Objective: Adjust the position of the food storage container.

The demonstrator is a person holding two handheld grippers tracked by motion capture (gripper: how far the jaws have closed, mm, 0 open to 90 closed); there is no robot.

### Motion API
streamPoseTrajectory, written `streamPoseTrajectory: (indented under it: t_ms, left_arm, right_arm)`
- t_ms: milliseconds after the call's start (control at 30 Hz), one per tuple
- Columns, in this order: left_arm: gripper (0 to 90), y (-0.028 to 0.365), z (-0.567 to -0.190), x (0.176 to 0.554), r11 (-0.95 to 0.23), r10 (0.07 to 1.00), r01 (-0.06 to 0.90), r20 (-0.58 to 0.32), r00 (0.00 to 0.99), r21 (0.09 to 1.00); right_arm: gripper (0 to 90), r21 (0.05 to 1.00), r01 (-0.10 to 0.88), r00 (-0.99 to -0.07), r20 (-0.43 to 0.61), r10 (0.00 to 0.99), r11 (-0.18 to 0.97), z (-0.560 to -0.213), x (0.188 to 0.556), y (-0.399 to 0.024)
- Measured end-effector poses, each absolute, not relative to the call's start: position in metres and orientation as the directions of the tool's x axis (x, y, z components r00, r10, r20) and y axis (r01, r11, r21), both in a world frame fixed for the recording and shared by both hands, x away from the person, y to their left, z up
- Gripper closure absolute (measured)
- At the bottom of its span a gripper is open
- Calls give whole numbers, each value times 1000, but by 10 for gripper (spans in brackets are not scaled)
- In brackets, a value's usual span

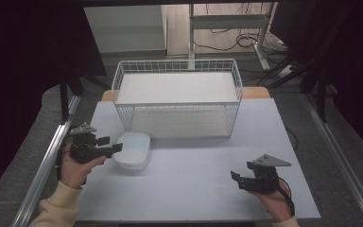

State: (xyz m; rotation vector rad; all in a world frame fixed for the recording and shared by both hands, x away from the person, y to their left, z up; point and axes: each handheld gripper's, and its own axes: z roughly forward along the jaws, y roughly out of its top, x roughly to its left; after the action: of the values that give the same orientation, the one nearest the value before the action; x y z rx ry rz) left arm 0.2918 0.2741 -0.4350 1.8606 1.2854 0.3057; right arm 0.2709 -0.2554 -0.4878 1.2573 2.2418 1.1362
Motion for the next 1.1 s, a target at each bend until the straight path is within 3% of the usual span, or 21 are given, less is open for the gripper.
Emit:
streamPoseTrajectory:
  t_ms: [500,600,867,1000,1100]
  left_arm:
    - [454,296,-447,330,-101,895,731,-259,363,675]
    - [529,296,-451,337,-109,897,743,-257,359,660]
    - [830,296,-464,351,-136,905,784,-245,347,606]
    - [898,297,-473,360,-139,910,807,-247,333,574]
    - [900,297,-479,365,-137,911,818,-253,326,559]
  right_arm:
    - [249,768,566,-548,80,832,299,-489,272,-256]
    - [249,767,566,-549,76,833,303,-489,272,-256]
    - [249,763,568,-548,70,833,309,-490,272,-256]
    - [249,760,570,-548,69,834,312,-491,272,-256]
    - [249,760,570,-548,69,834,312,-491,272,-256]
